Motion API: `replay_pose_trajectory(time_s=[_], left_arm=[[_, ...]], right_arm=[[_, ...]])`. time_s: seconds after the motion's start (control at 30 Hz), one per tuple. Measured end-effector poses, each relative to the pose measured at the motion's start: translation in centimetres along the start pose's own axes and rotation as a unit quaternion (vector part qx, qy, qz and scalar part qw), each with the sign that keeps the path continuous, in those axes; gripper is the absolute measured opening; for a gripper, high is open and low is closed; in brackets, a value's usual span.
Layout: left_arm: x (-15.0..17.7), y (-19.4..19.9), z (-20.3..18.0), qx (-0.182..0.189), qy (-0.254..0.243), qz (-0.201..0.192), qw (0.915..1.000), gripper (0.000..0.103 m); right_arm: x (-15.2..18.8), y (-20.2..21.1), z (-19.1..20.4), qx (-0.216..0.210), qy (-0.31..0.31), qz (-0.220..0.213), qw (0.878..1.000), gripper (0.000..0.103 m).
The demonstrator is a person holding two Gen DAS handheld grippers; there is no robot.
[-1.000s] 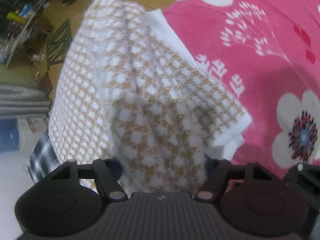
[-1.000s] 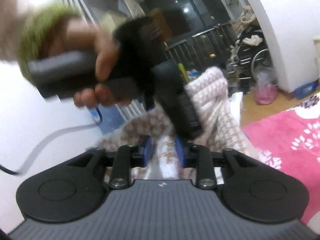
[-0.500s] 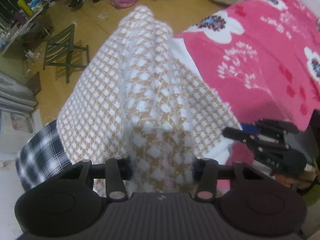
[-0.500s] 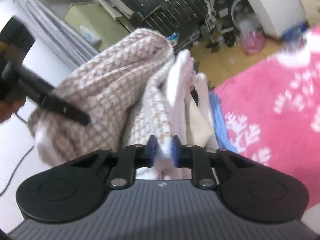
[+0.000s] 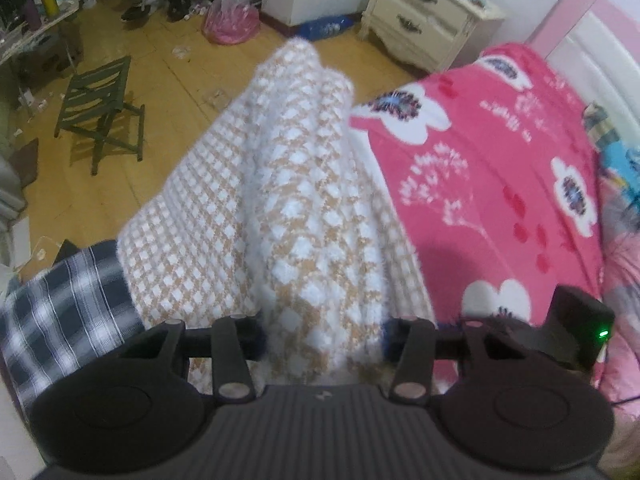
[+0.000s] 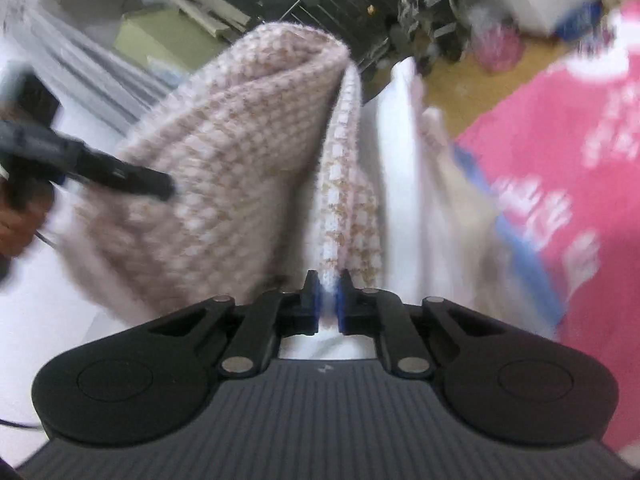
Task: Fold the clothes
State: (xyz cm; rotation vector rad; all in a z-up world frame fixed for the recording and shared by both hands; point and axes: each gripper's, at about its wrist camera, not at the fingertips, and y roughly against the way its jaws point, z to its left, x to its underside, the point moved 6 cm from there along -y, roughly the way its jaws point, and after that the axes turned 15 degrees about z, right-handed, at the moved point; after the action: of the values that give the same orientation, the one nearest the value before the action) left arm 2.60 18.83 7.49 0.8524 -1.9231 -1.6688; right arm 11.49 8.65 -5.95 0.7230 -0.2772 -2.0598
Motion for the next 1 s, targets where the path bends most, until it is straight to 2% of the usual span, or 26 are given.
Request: replay_pose_trajectory(time_s=[0.07, 0.17, 0.27, 0.33, 0.37, 0.43, 0.67, 0.87, 1.0], left_arm=[[0.1, 0.4, -0.2, -0.003, -0.017, 0.005, 0.9998, 0.047], [-0.2, -0.7, -1.1, -0.006, -0.028, 0.013, 0.9995, 0.047], [-0.9, -3.0, -2.4, 0.0, -0.03, 0.019, 0.9994, 0.047], [-1.1, -4.2, -3.3, 0.004, -0.032, 0.02, 0.9993, 0.047], [-1.1, -4.6, -3.6, 0.006, -0.029, 0.019, 0.9994, 0.047], [-1.2, -5.3, -4.0, 0.008, -0.017, 0.018, 0.9997, 0.047], [-1.9, -6.2, -5.1, 0.019, 0.024, -0.006, 0.9995, 0.046], [-1.2, -9.1, -7.3, -0.013, 0.02, -0.027, 0.9994, 0.049], [-0.9, -9.6, -7.8, -0.023, 0.039, -0.046, 0.9979, 0.051]], right_arm=[[0.3, 0.2, 0.3, -0.053, -0.038, 0.002, 0.998, 0.006], [0.7, 0.5, 0.7, -0.131, -0.094, 0.004, 0.987, 0.006], [2.4, -3.0, -5.8, -0.123, -0.215, 0.022, 0.969, 0.006], [3.2, -3.1, -8.5, -0.146, -0.261, 0.007, 0.954, 0.006], [3.3, -2.9, -8.9, -0.15, -0.264, 0.001, 0.953, 0.006], [3.1, -2.4, -8.8, -0.136, -0.237, 0.0, 0.962, 0.006], [1.5, -3.3, -8.9, -0.11, -0.19, 0.003, 0.976, 0.006], [1.4, -3.0, -9.4, -0.091, -0.172, -0.003, 0.981, 0.006], [1.5, -2.1, -9.7, -0.08, -0.166, -0.009, 0.983, 0.006]])
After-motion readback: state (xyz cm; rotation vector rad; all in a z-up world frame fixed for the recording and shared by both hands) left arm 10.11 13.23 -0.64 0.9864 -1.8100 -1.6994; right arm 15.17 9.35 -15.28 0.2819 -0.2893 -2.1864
